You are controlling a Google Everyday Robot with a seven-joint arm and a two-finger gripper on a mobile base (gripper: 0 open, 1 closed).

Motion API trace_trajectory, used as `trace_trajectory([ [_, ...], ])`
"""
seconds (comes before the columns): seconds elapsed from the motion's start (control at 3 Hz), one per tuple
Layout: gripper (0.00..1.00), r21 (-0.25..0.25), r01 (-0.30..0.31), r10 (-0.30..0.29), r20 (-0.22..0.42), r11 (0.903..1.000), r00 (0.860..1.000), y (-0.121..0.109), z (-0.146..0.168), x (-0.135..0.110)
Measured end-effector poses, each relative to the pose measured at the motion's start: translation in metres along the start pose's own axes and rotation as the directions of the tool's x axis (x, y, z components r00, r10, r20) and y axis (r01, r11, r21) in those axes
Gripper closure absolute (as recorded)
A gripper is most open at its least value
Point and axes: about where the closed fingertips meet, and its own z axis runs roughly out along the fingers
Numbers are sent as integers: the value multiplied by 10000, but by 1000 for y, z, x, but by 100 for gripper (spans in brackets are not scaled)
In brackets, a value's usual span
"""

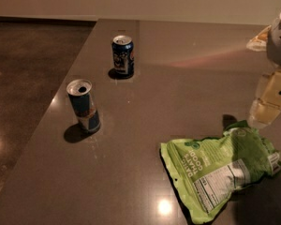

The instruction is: Move green rice chip bag near pepsi can

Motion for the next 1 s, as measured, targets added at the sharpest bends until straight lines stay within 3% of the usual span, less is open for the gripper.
trace_trajectory([
  [0.33, 0, 12, 3, -3, 5, 10000, 10000, 0, 0, 0],
  [0.67, 0, -227, 545, -538, 269, 9983, 9982, 18, 6, 2],
  [1.0, 0, -742, 1414, -1355, 793, 9872, 9876, 47, 20, 10],
])
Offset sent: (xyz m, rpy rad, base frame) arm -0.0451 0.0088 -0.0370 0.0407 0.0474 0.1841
